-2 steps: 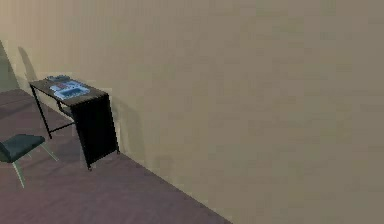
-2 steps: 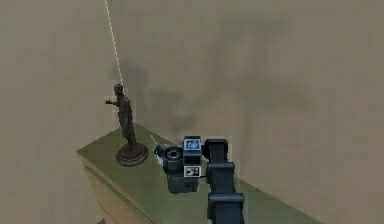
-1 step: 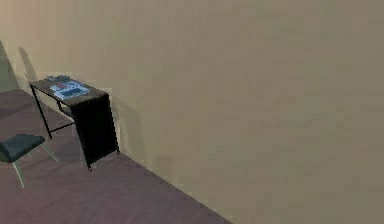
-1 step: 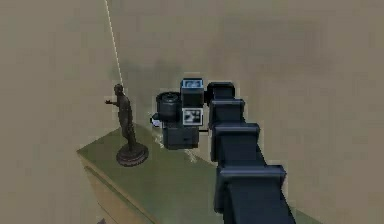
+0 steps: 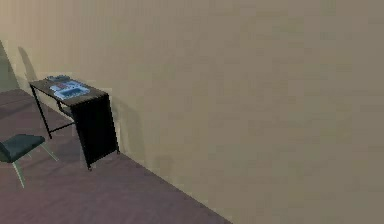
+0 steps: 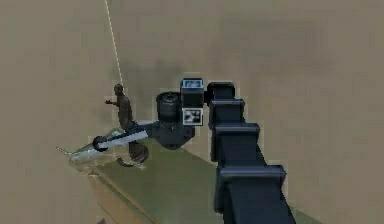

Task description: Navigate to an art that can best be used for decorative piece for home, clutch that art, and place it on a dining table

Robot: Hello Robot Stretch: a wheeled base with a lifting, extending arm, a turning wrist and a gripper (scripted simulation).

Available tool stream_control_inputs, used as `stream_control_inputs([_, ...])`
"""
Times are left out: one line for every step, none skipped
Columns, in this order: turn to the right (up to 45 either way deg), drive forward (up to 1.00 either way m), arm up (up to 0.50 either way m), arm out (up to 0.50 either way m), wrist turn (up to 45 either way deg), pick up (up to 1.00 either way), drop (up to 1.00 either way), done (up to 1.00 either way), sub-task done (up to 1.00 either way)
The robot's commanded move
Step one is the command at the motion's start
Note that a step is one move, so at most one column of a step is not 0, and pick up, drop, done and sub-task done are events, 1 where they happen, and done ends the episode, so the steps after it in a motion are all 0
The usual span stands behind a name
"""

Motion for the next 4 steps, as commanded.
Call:
stream_control_inputs([0.0, 0.00, 0.00, 0.00, -45.0, 0.00, 0.00, 0.00, 0.00])
stream_control_inputs([0.0, 0.00, 0.00, 0.00, -33.0, 0.00, 0.00, 0.00, 0.00])
stream_control_inputs([0.0, 0.00, 0.00, -0.18, 0.0, 0.00, 0.00, 0.00, 0.00])
stream_control_inputs([-45.0, 0.00, 0.00, 0.00, 0.0, 0.00, 0.00, 0.00, 0.00])
